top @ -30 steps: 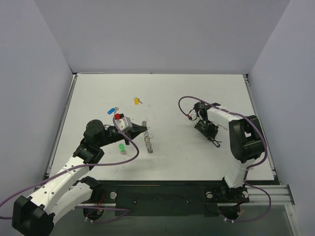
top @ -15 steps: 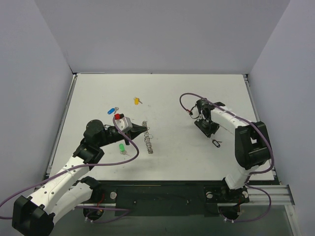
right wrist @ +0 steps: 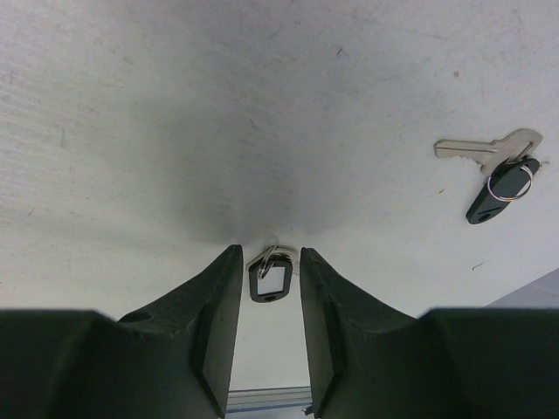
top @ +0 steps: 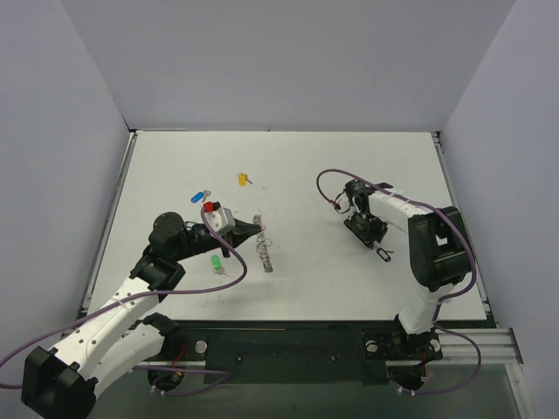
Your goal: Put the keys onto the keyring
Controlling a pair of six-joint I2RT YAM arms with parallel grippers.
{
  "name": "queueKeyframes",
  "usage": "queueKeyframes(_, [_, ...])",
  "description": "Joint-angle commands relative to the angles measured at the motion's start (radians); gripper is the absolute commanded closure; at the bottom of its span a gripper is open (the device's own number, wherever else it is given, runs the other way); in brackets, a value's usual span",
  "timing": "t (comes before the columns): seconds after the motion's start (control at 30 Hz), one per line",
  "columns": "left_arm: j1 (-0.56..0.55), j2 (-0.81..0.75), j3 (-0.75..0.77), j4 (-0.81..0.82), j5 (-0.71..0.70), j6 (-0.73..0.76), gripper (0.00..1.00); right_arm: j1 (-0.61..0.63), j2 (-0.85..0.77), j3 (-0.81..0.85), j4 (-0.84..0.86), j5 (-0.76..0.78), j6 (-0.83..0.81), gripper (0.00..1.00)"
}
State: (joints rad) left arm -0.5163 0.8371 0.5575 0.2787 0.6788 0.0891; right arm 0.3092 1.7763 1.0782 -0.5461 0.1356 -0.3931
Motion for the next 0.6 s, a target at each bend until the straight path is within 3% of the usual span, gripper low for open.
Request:
queueKeyframes(0.0, [-0.005,-0.007,0.013,0.042,0.016,0.012,1.0,0.004,0.009,0.006,-0.058,0.041,0.007,0.72])
queueKeyframes(0.57, [-0.005,-0.003,0.015,0.042,0.021,0.014,1.0,-0.015,0.051,0.048,-0.129,0.013,0.023,0.74])
